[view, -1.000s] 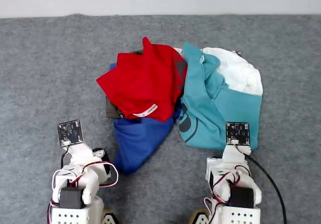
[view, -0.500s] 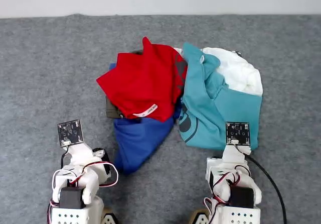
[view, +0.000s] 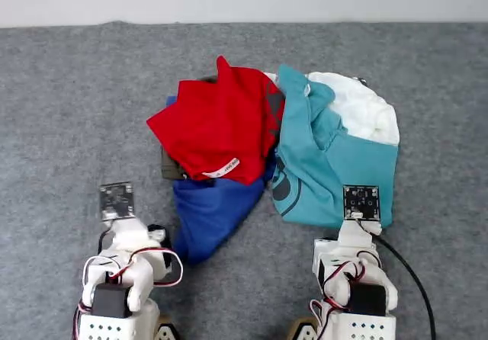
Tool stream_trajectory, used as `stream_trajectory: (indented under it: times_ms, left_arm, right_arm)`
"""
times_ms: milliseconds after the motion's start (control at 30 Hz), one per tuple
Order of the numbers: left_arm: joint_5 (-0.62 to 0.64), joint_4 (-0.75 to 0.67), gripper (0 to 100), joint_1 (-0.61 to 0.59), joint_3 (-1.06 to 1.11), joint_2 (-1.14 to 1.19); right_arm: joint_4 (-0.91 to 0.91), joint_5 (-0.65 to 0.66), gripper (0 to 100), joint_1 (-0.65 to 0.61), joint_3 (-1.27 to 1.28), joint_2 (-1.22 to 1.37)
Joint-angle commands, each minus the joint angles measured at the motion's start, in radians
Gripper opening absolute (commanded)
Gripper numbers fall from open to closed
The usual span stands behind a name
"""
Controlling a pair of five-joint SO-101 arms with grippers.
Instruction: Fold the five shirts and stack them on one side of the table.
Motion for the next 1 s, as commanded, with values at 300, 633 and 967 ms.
stream_trajectory:
  times_ms: [300, 633, 967]
  left_arm:
    - [-0.842, -0.020, 2, -0.092, -0.163, -0.011]
    - [-0.766, 0.014, 2, -0.141, -0.450, 0.183]
    - [-0.764, 0.196, 2, -0.012, -1.018, 0.879]
  right_arm:
    - [0.008, -0.006, 0.9, 0.008, 0.015, -0.001]
    - [0.008, -0.006, 0.9, 0.008, 0.015, -0.001]
    - [0.008, -0.006, 0.9, 0.008, 0.015, -0.001]
